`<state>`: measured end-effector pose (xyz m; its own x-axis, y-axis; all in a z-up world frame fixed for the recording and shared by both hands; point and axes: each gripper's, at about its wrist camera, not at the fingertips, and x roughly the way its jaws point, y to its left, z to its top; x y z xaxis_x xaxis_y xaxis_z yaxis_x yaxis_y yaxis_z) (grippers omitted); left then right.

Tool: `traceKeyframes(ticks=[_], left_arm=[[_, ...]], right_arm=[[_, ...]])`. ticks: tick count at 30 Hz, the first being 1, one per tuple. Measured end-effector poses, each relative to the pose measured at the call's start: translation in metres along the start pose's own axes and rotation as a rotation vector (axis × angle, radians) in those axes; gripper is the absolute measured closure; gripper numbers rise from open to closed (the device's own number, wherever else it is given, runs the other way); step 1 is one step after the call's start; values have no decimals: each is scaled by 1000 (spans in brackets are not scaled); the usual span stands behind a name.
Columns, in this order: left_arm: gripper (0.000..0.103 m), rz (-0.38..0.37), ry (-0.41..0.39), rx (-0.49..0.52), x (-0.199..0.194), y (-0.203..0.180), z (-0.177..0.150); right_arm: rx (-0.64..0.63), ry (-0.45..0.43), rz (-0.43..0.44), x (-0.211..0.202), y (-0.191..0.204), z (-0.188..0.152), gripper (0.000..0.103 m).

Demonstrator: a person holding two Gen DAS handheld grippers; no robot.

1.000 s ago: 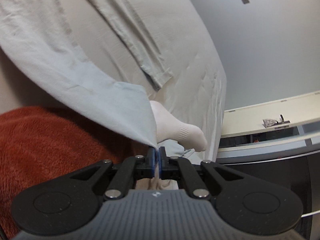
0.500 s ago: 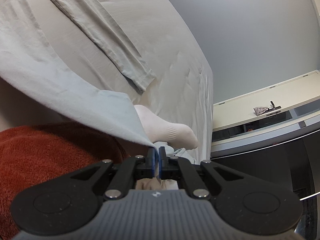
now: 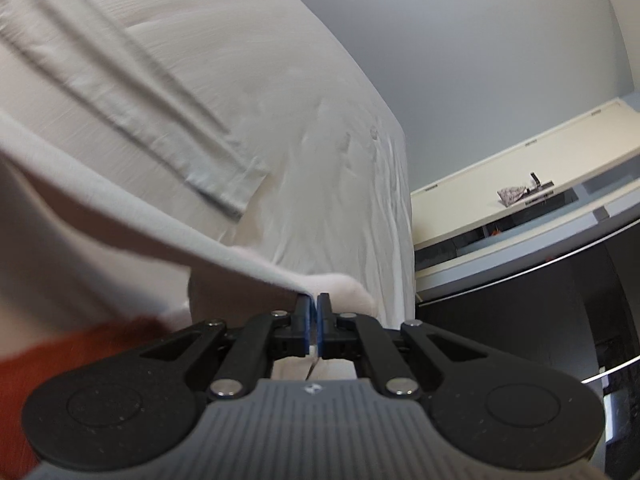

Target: Fold clothes

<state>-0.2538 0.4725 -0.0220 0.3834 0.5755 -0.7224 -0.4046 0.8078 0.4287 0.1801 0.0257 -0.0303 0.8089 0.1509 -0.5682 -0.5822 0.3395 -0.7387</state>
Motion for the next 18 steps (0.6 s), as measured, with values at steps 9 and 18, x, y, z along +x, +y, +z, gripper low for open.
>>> traceKeyframes(ticks=[9,18], left_arm=[[101,67,72,18,68,22,51],[101,93,135,1,142,32,74]], right_arm=[[15,41,68,78,0,70,100],[-1,96,98,157,19,130,100]])
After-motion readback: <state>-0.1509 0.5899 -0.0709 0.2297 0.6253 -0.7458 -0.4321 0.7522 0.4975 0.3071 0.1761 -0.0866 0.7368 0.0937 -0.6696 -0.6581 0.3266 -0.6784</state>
